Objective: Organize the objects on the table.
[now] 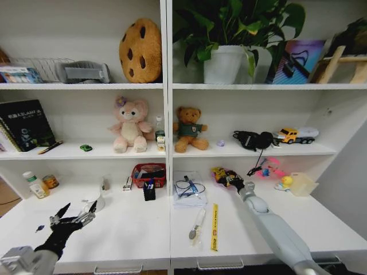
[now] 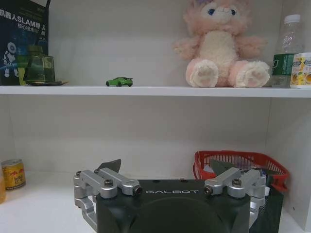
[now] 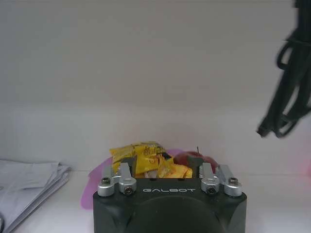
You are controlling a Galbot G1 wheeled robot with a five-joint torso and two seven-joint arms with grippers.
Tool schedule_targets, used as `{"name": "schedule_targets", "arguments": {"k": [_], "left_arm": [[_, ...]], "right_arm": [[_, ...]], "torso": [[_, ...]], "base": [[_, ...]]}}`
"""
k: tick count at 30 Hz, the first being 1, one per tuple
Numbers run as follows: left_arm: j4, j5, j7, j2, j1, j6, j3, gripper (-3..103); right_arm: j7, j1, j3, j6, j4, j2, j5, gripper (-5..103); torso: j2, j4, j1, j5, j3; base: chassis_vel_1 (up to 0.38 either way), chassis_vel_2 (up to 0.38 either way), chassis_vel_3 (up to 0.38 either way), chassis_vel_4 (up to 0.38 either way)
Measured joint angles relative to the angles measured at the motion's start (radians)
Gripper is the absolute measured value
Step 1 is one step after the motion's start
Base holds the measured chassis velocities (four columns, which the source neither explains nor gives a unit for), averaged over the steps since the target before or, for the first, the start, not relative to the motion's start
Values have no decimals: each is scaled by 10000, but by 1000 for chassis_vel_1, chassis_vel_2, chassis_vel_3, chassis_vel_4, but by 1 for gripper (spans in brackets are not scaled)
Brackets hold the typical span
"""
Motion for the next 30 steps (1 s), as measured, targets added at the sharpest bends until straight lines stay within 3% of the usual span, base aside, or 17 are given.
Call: {"name": "schedule_targets", "arguments": {"k": [4, 5, 7, 9, 10, 17, 20, 23, 30], "left_arm": [[-1, 0, 0, 1, 0, 0, 0, 100], [-1, 0, 0, 1, 0, 0, 0, 100], [0, 0, -2, 0, 0, 0, 0, 100], [0, 0, -2, 1, 1, 0, 0, 100], [0, -1, -1, 0, 0, 0, 0, 100], [0, 0, -1, 0, 0, 0, 0, 100], [0, 0, -2, 0, 0, 0, 0, 100], [1, 0, -1, 0, 0, -1, 0, 100], [1, 0, -1, 0, 0, -1, 0, 100]], "right_arm": [[157, -1598, 1014, -205, 1686, -383, 403, 74], [157, -1598, 1014, -205, 1686, -383, 403, 74], [362, -3020, 1886, -358, 3128, -626, 621, 90], [421, -3496, 2234, -430, 3681, -694, 681, 90], [536, -4194, 2764, -559, 4562, -777, 762, 98], [779, -5328, 3587, -702, 6064, -813, 884, 100], [788, -6512, 4379, -597, 7108, -657, 798, 100], [467, -8861, 5587, 174, 8647, 173, -73, 100], [353, -10262, 6054, 708, 9816, 979, -670, 100]], "torso": [[0, -2, 0, 0, 0], [0, -2, 0, 0, 0], [1, -4, -2, -5, -1], [0, -4, -1, 3, 0], [1, -4, -2, -7, -2], [1, 6, -1, -1, -1], [1, 8, -2, -6, -2], [1, -7, -2, -1, -2], [2, 3, -2, -6, -1]], "base": [[0, 0, 0, 0], [0, 0, 0, 0], [0, 0, 0, 0], [0, 0, 0, 0], [0, 0, 0, 0], [0, 0, 0, 0], [0, 0, 0, 0], [0, 0, 0, 0], [0, 0, 0, 0]]}}
